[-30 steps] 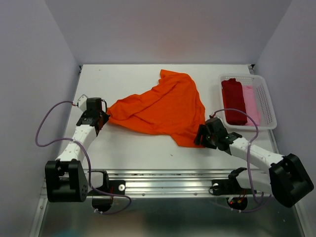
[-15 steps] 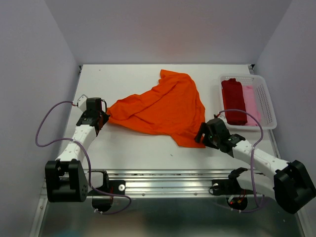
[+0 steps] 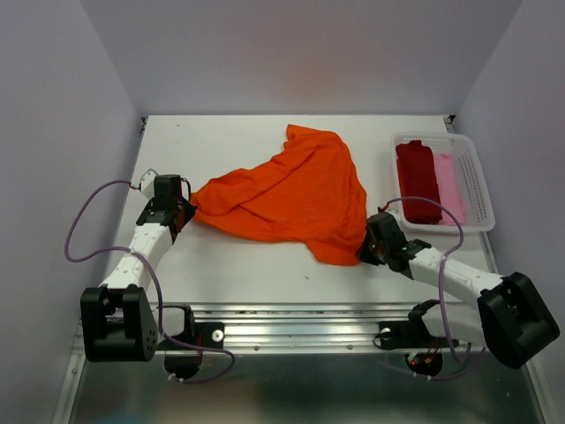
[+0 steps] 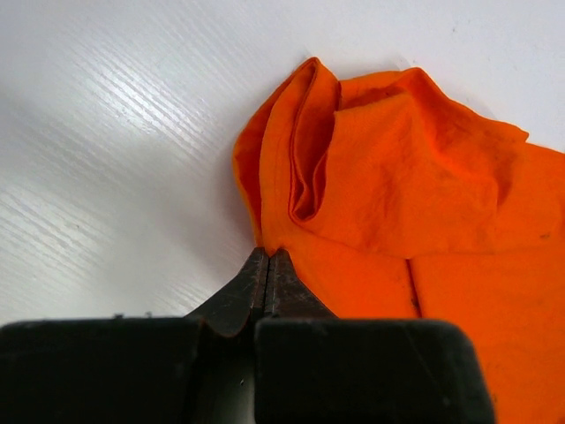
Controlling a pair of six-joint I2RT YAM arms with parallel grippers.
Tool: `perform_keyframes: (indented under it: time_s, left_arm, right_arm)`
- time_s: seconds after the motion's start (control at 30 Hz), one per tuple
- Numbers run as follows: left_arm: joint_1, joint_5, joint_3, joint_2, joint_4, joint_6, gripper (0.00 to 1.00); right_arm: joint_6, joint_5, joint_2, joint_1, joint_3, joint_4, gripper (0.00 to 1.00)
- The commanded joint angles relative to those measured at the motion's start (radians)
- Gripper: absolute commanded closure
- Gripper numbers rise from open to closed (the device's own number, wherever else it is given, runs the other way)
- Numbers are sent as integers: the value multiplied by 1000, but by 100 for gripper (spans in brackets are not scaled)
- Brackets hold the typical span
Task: Roll the t-shirts
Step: Flatten out the T-shirt at the center of the board.
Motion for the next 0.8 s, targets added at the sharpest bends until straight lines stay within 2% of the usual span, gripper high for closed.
perform_keyframes:
  time_s: [0.0, 0.23, 0.37, 0.77]
  left_arm:
    - [7, 31, 49, -17, -2, 37, 100]
    - [7, 47, 127, -57, -37, 55, 100]
    - [7, 38, 196, -98, -60, 64, 100]
    - [7, 35, 198, -128, -78, 81, 100]
  right_arm:
    - [-55, 21, -60, -2, 81, -8, 99]
    - [-171, 208, -188, -2, 365, -132, 99]
    - [-205, 225, -249, -2, 459, -158, 99]
    - [-141, 144, -263, -2, 347, -192, 99]
